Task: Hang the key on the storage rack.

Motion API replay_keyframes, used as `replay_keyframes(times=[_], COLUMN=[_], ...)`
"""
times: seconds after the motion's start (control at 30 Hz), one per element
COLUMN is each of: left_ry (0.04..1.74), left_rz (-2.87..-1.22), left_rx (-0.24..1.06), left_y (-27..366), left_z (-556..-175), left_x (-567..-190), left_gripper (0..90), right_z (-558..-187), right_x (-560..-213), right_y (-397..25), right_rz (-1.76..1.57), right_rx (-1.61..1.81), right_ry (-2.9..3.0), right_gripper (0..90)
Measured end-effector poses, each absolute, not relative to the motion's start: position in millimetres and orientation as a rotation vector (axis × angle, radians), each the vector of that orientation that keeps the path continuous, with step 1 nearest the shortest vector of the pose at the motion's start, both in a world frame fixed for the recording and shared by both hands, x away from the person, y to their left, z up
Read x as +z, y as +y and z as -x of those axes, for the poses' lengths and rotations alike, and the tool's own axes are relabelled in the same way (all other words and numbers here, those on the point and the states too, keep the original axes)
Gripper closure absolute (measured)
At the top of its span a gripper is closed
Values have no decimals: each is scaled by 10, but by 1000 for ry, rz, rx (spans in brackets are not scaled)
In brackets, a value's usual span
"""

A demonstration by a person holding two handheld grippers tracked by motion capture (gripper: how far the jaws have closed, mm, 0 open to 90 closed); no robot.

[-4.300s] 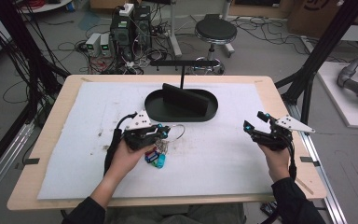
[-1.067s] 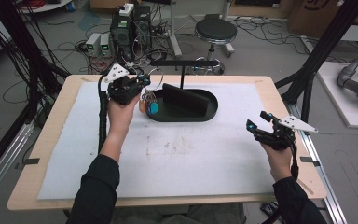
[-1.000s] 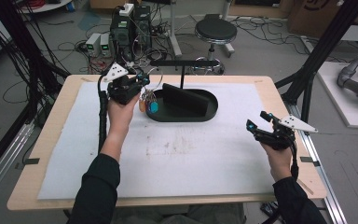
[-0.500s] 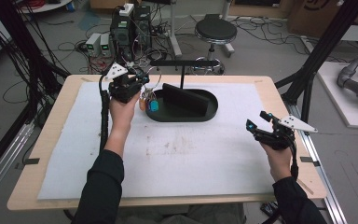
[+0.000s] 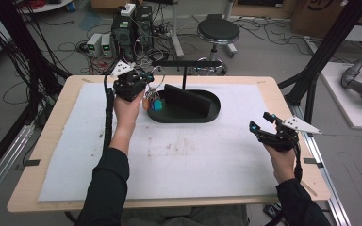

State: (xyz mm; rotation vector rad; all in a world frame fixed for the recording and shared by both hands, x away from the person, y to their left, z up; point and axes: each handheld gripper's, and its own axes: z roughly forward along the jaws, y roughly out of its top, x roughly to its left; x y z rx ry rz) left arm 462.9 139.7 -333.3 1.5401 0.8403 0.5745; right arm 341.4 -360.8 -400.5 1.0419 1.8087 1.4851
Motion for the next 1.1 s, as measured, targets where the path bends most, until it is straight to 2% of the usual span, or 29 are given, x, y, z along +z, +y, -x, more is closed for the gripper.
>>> replay_keyframes(times=[0.73, 1.1], left_ry=[900, 961], left_rz=[-1545, -1568], left_rx=[595, 642], left_y=[1402, 1391], left_z=[-4688, -4708], left_x=[-3464, -3486], left_gripper=[854, 804], right_z=[-3417, -3417], right_x=[-4008, -4011], right_y=[-3607, -3603], right_rz=[-1041, -1045], right_rx=[1483, 1484], right_ry=[1815, 1820], right_gripper=[255, 255])
